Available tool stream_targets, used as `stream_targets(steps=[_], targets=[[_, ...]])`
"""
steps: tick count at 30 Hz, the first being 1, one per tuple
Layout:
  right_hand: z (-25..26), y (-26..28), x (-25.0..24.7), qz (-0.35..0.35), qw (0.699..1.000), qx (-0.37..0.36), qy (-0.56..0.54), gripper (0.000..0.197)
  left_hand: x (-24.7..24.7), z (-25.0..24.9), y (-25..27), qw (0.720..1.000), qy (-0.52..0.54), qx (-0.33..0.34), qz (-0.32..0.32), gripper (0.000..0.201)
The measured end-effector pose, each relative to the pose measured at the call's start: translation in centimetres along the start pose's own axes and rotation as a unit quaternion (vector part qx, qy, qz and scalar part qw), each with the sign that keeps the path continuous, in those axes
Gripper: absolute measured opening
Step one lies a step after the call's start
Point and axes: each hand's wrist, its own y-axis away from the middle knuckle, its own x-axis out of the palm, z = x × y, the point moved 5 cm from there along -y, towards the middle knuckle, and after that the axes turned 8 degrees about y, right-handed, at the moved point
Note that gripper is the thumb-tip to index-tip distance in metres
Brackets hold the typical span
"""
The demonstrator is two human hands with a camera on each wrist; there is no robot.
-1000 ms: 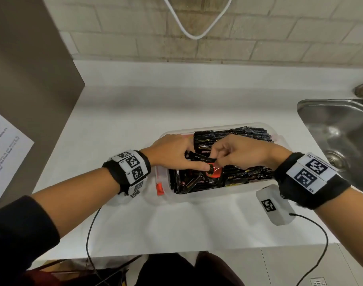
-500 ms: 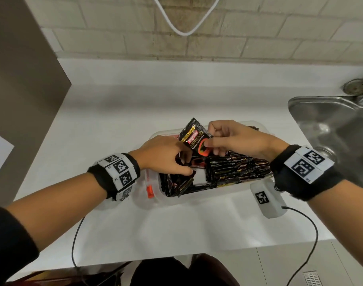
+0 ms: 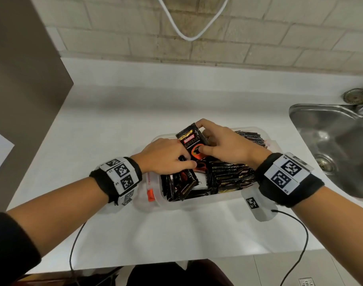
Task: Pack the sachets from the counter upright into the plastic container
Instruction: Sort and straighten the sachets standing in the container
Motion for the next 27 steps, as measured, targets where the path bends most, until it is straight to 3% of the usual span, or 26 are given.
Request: stream_targets(steps=[5,9,15,27], targets=[[0.0,-0.2,-0.1,-0.011,1.000,-0.003,0.004,0.008,0.1,0.1,0.2,1.000,-0.002,-0.023,0.008,0.047],[-0.6,-0.6,-0.3,-0.030,0.999,0.017,-0.021,0.018,0.0,0.0,0.1,1.000,0.001,-0.027,0.003,0.048],[-1.7,-0.7,-0.5,-0.056,0.995,0.076,-0.006,0.011,0.1,0.3,0.3,0.999,0.010,-0.036,-0.006,0.049],[-2.2,-0.5,0.0,-0.015,0.982,0.077,0.171,0.027,0.1,0.1,-0.4,0.999,-0.021,-0.036,0.002,0.046]])
